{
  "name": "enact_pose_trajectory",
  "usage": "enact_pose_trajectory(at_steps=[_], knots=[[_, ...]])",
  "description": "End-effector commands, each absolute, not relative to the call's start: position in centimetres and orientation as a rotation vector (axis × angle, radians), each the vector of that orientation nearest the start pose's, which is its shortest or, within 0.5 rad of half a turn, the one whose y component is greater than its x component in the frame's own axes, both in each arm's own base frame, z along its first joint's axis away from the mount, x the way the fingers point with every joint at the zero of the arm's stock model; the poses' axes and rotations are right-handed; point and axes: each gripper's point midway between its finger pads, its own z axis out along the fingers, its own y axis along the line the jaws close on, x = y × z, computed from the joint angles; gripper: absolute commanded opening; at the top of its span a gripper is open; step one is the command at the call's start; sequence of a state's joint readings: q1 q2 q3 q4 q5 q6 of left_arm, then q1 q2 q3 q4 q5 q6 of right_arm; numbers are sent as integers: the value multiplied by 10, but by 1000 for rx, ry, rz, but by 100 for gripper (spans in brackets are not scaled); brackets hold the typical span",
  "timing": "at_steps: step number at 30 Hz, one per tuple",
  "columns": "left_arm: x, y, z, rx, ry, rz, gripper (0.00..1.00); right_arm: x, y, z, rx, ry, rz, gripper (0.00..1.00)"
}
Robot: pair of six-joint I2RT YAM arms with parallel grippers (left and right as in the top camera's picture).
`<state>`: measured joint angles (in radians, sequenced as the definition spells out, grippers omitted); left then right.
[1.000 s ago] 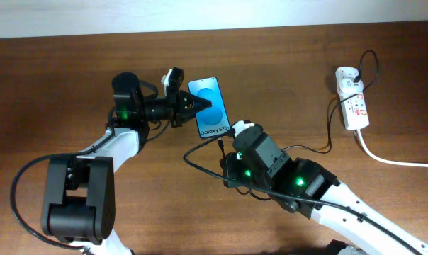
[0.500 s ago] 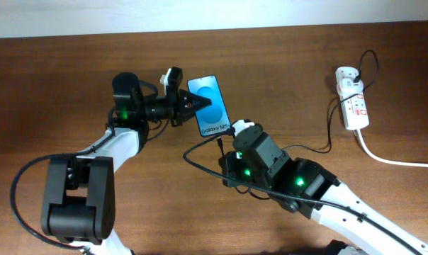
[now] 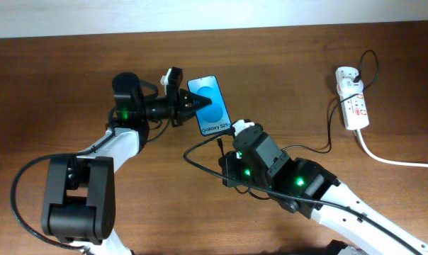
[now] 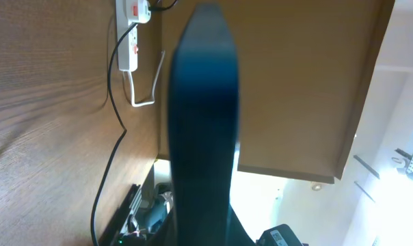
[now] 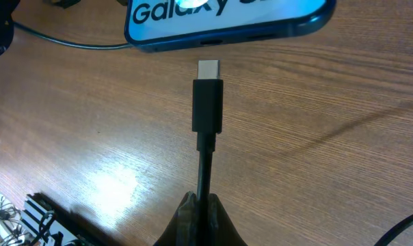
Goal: Plug charger to phone and switch on socket
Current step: 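Align and push the USB-C plug into the phone's port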
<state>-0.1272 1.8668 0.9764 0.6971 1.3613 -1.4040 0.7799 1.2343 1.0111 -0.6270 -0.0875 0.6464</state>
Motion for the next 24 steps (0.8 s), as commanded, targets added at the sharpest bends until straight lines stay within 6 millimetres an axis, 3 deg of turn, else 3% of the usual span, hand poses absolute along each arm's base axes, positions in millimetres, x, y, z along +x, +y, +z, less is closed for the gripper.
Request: enact_pose_trajectory(at_steps=[1,13,17,21,24], knots=[[379,-221,205,6,2200,-2137,0,234,256,181,-229,2553,719,4],[377,-221,205,39,2197,-2139,0,235,255,180,-225,2554,710,4],[376,-221,205,38,2200,-2143,0,235,259,166,-235,2601,693,4],[376,-221,205,44,2200,-2145,0,237,259,165,-239,2596,683,4],[376,-221,205,136,2157,-2100,0,237,258,168,-254,2587,679,4]])
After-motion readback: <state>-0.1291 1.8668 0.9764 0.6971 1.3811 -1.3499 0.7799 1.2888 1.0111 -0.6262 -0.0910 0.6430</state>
